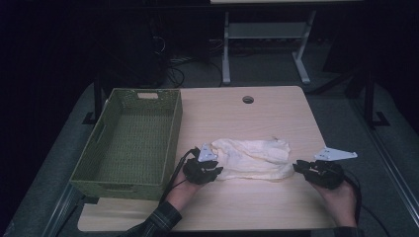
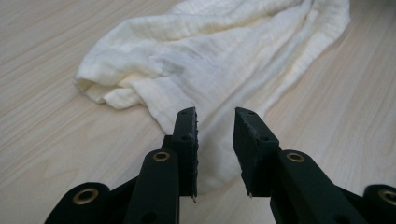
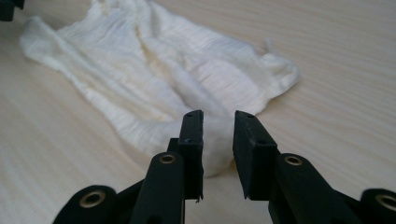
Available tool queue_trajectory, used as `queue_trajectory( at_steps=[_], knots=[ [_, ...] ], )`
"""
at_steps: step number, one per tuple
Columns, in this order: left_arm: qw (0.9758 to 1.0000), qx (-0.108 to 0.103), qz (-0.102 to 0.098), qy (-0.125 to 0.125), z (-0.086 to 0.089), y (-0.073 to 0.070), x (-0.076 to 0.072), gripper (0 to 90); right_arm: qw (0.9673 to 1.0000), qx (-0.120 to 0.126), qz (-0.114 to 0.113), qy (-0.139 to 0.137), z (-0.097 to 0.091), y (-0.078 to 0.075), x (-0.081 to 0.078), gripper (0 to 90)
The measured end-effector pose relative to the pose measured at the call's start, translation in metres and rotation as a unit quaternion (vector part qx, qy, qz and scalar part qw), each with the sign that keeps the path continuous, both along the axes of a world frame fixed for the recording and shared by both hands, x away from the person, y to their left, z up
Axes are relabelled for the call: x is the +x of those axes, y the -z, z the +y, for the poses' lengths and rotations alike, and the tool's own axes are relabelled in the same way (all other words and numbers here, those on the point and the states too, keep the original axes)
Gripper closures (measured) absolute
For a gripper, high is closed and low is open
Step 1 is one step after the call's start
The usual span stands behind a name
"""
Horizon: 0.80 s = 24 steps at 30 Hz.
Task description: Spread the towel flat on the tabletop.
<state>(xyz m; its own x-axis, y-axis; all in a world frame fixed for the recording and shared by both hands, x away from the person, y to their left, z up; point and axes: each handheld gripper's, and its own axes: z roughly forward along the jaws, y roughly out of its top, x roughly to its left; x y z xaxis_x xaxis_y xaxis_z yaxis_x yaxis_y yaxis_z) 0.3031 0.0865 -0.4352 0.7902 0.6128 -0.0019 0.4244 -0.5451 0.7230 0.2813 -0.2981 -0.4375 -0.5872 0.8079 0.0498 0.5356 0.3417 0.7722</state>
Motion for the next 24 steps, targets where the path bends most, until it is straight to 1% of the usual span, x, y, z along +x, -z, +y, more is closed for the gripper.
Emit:
queue_trajectory(
  at_steps=[1,3,5,7,10,11,13,15,16,18,20,22,24],
  knots=[
    [1.0,0.004,-0.002,0.002,0.0,0.001,-0.002,69.4,1.0,-0.001,0.004,-0.004,0.001,0.001,-0.002,72.6],
    [1.0,0.006,0.0,0.004,-0.002,0.004,-0.003,69.4,0.9999,-0.001,0.01,-0.01,0.004,0.003,-0.006,72.5],
    [0.9999,0.014,0.002,0.005,-0.004,0.007,-0.001,69.0,0.9997,-0.005,0.013,-0.018,0.008,0.007,-0.004,72.5],
    [0.9997,0.022,0.006,0.008,-0.007,0.012,0.002,69.5,0.9993,-0.006,0.024,-0.027,0.013,0.011,0.0,72.5],
    [0.9995,0.029,0.007,0.005,-0.01,0.019,0.009,71.7,0.9984,-0.021,0.042,-0.03,0.021,0.021,0.01,72.6],
    [0.9996,0.028,0.008,0.002,-0.011,0.021,0.012,72.1,0.9981,-0.027,0.045,-0.031,0.023,0.023,0.014,72.6],
    [0.9994,0.034,0.007,-0.001,-0.012,0.024,0.019,72.9,0.9977,-0.038,0.049,-0.028,0.024,0.027,0.02,73.3],
    [0.9994,0.03,0.014,-0.004,-0.013,0.027,0.024,73.1,0.9978,-0.036,0.05,-0.026,0.023,0.029,0.023,73.3],
    [0.9995,0.03,0.014,-0.002,-0.013,0.027,0.025,73.5,0.9978,-0.033,0.053,-0.022,0.022,0.029,0.024,73.1],
    [0.9995,0.025,0.018,-0.003,-0.012,0.027,0.026,73.5,0.9978,-0.032,0.056,-0.017,0.019,0.029,0.024,71.7],
    [0.9994,0.025,0.022,-0.001,-0.011,0.026,0.024,71.3,0.9977,-0.028,0.061,-0.015,0.016,0.029,0.022,71.0],
    [0.9994,0.026,0.023,-0.002,-0.009,0.025,0.021,68.8,0.9978,-0.03,0.057,-0.013,0.012,0.027,0.019,70.7],
    [0.9994,0.027,0.023,-0.006,-0.006,0.023,0.016,66.2,0.9981,-0.028,0.055,-0.006,0.006,0.025,0.016,70.5]
  ],
)
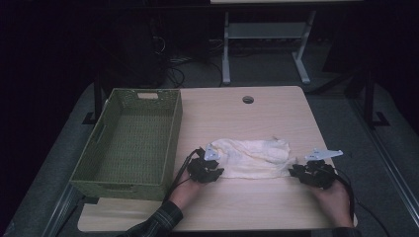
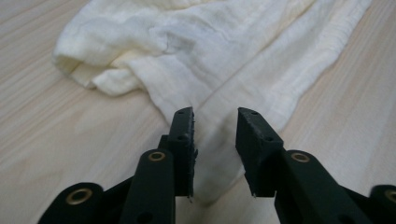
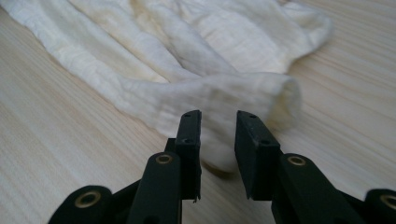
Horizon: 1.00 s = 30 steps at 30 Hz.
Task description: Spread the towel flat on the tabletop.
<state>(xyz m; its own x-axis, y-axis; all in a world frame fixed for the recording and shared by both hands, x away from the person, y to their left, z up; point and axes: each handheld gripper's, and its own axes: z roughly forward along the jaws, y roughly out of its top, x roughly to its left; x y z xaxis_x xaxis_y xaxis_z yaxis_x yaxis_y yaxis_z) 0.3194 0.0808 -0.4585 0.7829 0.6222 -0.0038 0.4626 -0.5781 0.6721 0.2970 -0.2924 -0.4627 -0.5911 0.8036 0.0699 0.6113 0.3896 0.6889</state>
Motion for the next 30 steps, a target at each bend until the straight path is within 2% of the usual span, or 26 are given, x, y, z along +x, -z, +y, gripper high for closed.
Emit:
queue_trajectory(
  at_steps=[3,5,8,10,12,15,18,20,23,24,26,30],
  knots=[
    [0.9999,0.011,-0.004,-0.009,0.004,-0.001,-0.005,61.9,0.9999,0.003,0.002,0.013,-0.008,-0.003,-0.004,69.3],
    [0.9998,0.012,-0.005,-0.015,0.004,0.0,-0.005,59.5,0.9997,0.013,0.012,0.018,-0.01,-0.002,-0.003,67.3],
    [0.9998,0.014,-0.003,-0.013,0.003,0.001,-0.003,57.1,0.9996,0.01,0.023,0.009,-0.006,0.002,0.0,66.8],
    [0.9998,0.016,0.002,-0.01,0.002,0.003,-0.002,57.9,0.9997,-0.003,0.025,0.007,-0.002,0.004,0.002,68.4],
    [0.9999,0.012,0.008,-0.009,0.002,0.003,-0.002,62.6,0.9997,-0.001,0.023,0.005,-0.002,0.004,0.003,71.8],
    [0.9998,0.009,0.015,-0.005,0.002,0.003,-0.003,73.8,0.9997,-0.001,0.023,0.001,-0.002,0.005,0.002,83.0],
    [0.9996,0.018,0.019,0.003,0.0,0.001,-0.004,85.6,0.9996,-0.017,0.02,-0.006,0.001,0.003,0.0,85.5],
    [0.9996,0.016,0.023,0.005,0.0,-0.002,-0.008,86.7,0.9996,-0.019,0.016,-0.009,0.001,0.002,-0.002,85.6],
    [0.9996,0.002,0.025,0.012,0.006,-0.01,-0.014,87.2,0.9998,-0.012,0.012,-0.009,-0.002,-0.004,-0.009,85.5],
    [0.9996,-0.004,0.026,0.011,0.007,-0.013,-0.016,87.2,0.9999,-0.002,0.007,-0.008,-0.003,-0.006,-0.012,85.5],
    [0.9995,-0.006,0.028,0.014,0.01,-0.016,-0.021,87.1,0.9999,0.001,-0.006,-0.012,-0.005,-0.009,-0.018,85.6],
    [0.9993,-0.009,0.031,0.02,0.012,-0.018,-0.033,87.2,0.9997,0.007,-0.015,-0.018,-0.006,-0.012,-0.033,85.5]
  ],
)
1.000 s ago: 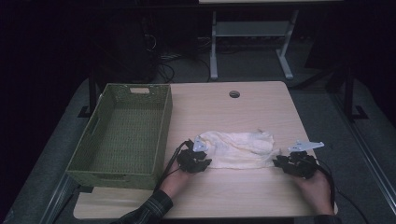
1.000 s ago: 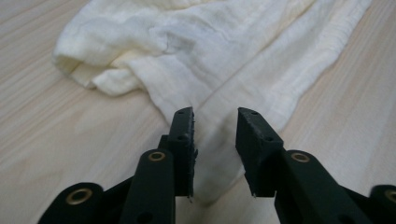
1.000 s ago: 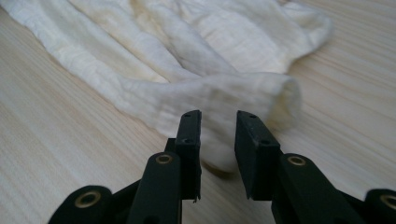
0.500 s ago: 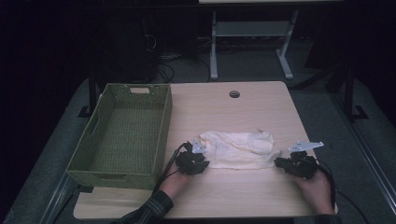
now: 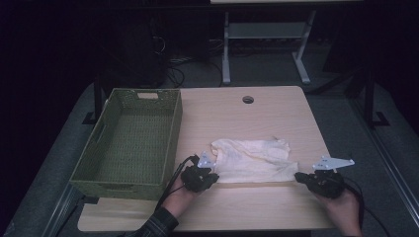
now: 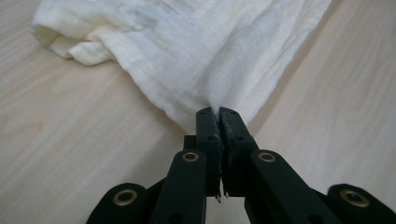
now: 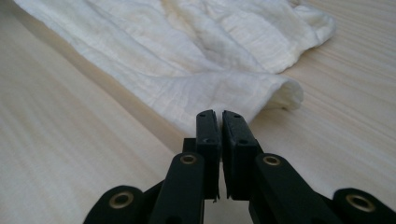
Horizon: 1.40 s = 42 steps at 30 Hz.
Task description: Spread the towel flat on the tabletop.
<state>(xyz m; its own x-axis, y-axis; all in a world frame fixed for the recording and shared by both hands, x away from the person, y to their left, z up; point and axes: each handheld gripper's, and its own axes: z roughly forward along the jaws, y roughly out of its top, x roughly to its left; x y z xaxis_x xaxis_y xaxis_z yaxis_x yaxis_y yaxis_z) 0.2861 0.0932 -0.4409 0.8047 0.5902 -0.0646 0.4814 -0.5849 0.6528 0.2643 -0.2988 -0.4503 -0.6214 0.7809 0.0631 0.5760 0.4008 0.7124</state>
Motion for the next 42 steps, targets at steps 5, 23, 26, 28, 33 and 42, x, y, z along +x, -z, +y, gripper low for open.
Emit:
queue_trajectory(
  at_steps=[5,23,26,28,33,42],
  knots=[
    [1.0,-0.001,0.006,0.007,0.004,0.0,-0.014,87.1,1.0,0.001,0.004,-0.009,0.0,0.0,-0.021,85.6],
    [0.9993,0.004,0.032,0.021,0.01,0.01,-0.037,66.8,0.9988,-0.007,0.034,-0.035,0.006,0.013,-0.055,77.8],
    [0.9997,-0.002,0.019,0.014,0.01,0.005,-0.034,61.2,0.999,0.014,0.022,-0.035,0.003,0.008,-0.051,71.7],
    [0.9999,-0.004,0.012,0.011,0.008,0.002,-0.03,59.9,0.9991,0.015,0.019,-0.034,0.004,0.006,-0.047,70.9],
    [0.9999,-0.005,-0.006,-0.009,0.002,-0.002,-0.014,59.1,0.9992,0.012,0.006,-0.037,0.012,-0.001,-0.031,70.8],
    [0.9979,-0.014,-0.037,-0.051,-0.007,-0.008,0.025,55.5,0.9988,0.012,-0.005,-0.047,0.028,-0.004,0.003,70.8]
  ],
)
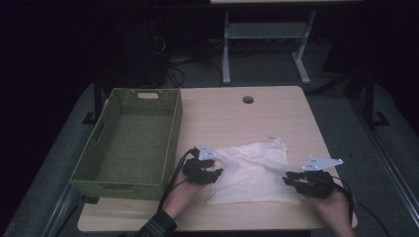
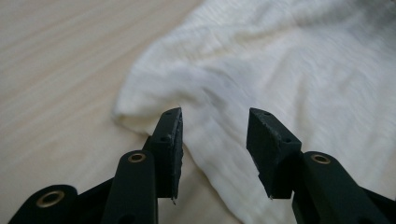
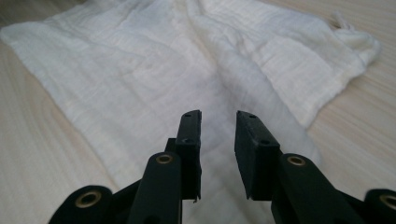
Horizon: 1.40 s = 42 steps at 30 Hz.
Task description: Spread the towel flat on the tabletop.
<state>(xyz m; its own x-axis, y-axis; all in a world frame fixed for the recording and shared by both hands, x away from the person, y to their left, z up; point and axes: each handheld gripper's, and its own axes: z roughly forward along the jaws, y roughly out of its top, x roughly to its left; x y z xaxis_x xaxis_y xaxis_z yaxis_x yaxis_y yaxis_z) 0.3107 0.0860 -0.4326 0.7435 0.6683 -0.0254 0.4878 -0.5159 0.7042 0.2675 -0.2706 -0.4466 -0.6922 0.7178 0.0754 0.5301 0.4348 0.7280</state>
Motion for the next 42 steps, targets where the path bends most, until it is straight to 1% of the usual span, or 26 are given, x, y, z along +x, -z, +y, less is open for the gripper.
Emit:
queue_trajectory(
  at_steps=[4,5,6,7,10,13,14,17,19,20,21,22,23,24,25,27,29,30,32,33,34,35,36,38,40,42],
  knots=[
    [0.9998,0.005,-0.008,-0.016,-0.003,0.0,0.018,55.2,1.0,-0.001,0.002,-0.004,0.007,0.002,0.01,70.8],
    [0.9997,-0.002,-0.008,-0.023,-0.004,0.001,0.022,54.6,1.0,-0.002,0.003,-0.004,0.007,0.003,0.012,70.4],
    [0.9997,-0.001,-0.008,-0.025,-0.004,0.001,0.026,54.4,1.0,-0.002,0.002,-0.005,0.008,0.004,0.013,70.3],
    [0.9995,0.001,-0.009,-0.029,-0.005,0.001,0.03,53.8,1.0,-0.003,0.003,-0.006,0.008,0.005,0.014,70.3],
    [0.9991,-0.001,-0.013,-0.039,-0.005,0.002,0.042,53.6,1.0,-0.004,0.005,-0.007,0.009,0.006,0.014,70.3],
    [0.9989,-0.009,-0.006,-0.046,-0.005,0.003,0.052,53.6,1.0,-0.001,0.003,-0.004,0.007,0.006,0.014,70.0],
    [0.9988,-0.009,-0.005,-0.047,-0.005,0.004,0.055,53.8,1.0,0.0,0.003,-0.003,0.007,0.006,0.013,70.1],
    [0.9989,-0.004,0.007,-0.047,-0.005,0.01,0.06,56.4,1.0,-0.002,0.004,-0.003,0.007,0.006,0.013,70.0],
    [0.9988,0.0,0.023,-0.043,-0.005,0.016,0.062,60.3,1.0,-0.004,0.007,-0.005,0.009,0.008,0.013,70.0],
    [0.9987,0.0,0.029,-0.041,-0.005,0.018,0.062,63.9,0.9999,-0.005,0.011,-0.006,0.01,0.009,0.013,70.0],
    [0.9987,0.001,0.035,-0.036,-0.005,0.02,0.063,70.1,0.9999,-0.008,0.011,-0.007,0.01,0.01,0.014,70.0],
    [0.9987,0.005,0.037,-0.035,-0.005,0.02,0.062,74.6,0.9998,-0.012,0.013,-0.008,0.01,0.011,0.014,70.1],
    [0.9987,0.005,0.037,-0.035,-0.005,0.02,0.062,81.2,0.9998,-0.013,0.015,-0.007,0.011,0.011,0.013,70.1],
    [0.9988,0.0,0.035,-0.034,-0.005,0.019,0.062,85.6,0.9998,-0.012,0.016,-0.006,0.01,0.011,0.013,70.1],
    [0.999,-0.001,0.03,-0.034,-0.004,0.017,0.061,87.1,0.9998,-0.014,0.014,-0.008,0.01,0.012,0.013,70.1],
    [0.9994,-0.001,0.017,-0.03,-0.005,0.011,0.058,87.4,0.9998,-0.013,0.016,-0.006,0.009,0.011,0.013,70.1],
    [0.9997,-0.005,-0.004,-0.023,-0.007,0.003,0.053,87.4,0.9997,-0.012,0.02,-0.004,0.009,0.011,0.012,70.1],
    [0.9997,-0.005,-0.017,-0.014,-0.01,-0.001,0.05,87.4,0.9997,-0.012,0.02,-0.004,0.008,0.011,0.012,70.1],
    [0.9992,-0.007,-0.038,0.008,-0.016,-0.01,0.04,87.4,0.9998,-0.012,0.018,-0.004,0.008,0.011,0.012,70.1],
    [0.9987,-0.007,-0.046,0.022,-0.021,-0.014,0.035,87.5,0.9998,-0.012,0.017,-0.003,0.007,0.011,0.012,70.0],
    [0.9982,-0.01,-0.049,0.034,-0.026,-0.016,0.03,87.4,0.9998,-0.01,0.017,-0.002,0.007,0.011,0.012,70.1],
    [0.9977,-0.01,-0.049,0.046,-0.031,-0.017,0.024,87.4,0.9998,-0.012,0.015,-0.003,0.006,0.011,0.012,70.0],
    [0.997,-0.009,-0.048,0.06,-0.037,-0.017,0.019,87.4,0.9998,-0.009,0.019,0.004,0.006,0.011,0.011,70.1],
    [0.9955,-0.008,-0.041,0.086,-0.047,-0.014,0.01,87.4,0.9998,-0.009,0.016,0.005,0.004,0.011,0.011,70.1],
    [0.9939,-0.009,-0.03,0.105,-0.057,-0.009,0.002,87.4,0.9998,-0.011,0.014,0.006,0.002,0.01,0.01,70.1],
    [0.9923,0.001,-0.019,0.122,-0.065,-0.001,-0.004,87.4,0.9998,-0.01,0.015,0.01,0.001,0.011,0.01,70.1]
  ],
)
